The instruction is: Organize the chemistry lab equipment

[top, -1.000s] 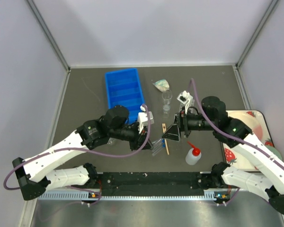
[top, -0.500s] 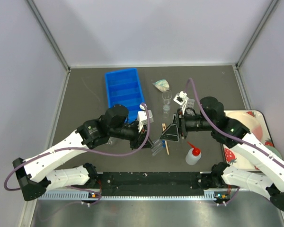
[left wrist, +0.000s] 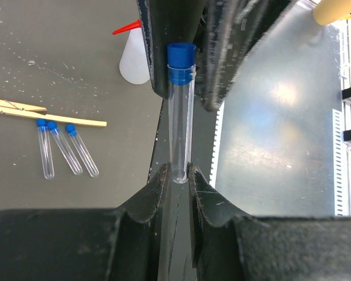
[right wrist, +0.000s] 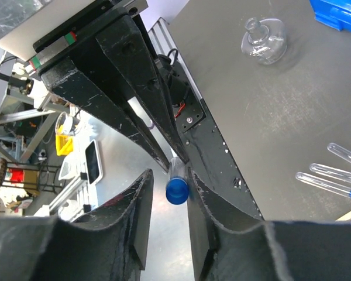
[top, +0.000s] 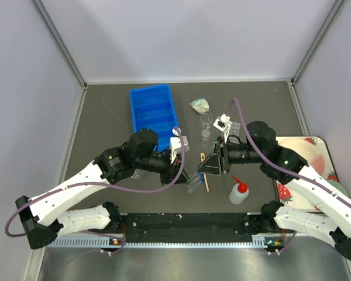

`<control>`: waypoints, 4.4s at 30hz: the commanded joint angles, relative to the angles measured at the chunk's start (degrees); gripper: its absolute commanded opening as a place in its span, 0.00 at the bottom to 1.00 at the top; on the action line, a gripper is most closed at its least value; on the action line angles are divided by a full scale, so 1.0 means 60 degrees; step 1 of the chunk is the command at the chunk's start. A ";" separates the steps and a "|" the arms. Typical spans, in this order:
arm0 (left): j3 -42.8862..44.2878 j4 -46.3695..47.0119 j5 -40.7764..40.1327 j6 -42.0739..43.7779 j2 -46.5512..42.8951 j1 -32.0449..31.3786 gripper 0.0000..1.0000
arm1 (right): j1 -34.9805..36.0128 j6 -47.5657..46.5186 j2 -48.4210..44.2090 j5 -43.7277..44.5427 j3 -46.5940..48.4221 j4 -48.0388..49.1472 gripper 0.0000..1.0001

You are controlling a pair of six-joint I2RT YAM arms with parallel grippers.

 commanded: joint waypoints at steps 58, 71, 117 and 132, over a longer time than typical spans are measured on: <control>-0.1084 -0.0318 -0.7153 -0.0924 -0.2612 0.0112 0.99 | -0.5316 -0.2044 0.7045 0.8668 0.4070 -0.0398 0.00; -0.1158 -0.0318 -0.6977 -0.0865 -0.2729 0.0127 0.99 | -0.5316 -0.1883 0.7382 0.8624 0.3264 0.0202 0.00; -0.1172 -0.0304 -0.6874 -0.0778 -0.2759 0.0127 0.99 | -0.5316 -0.1692 0.8452 0.8580 0.2722 0.0803 0.00; -0.1172 -0.0304 -0.6845 -0.0792 -0.2686 0.0112 0.99 | -0.5316 -0.1648 0.8379 0.8740 0.2605 0.0862 0.44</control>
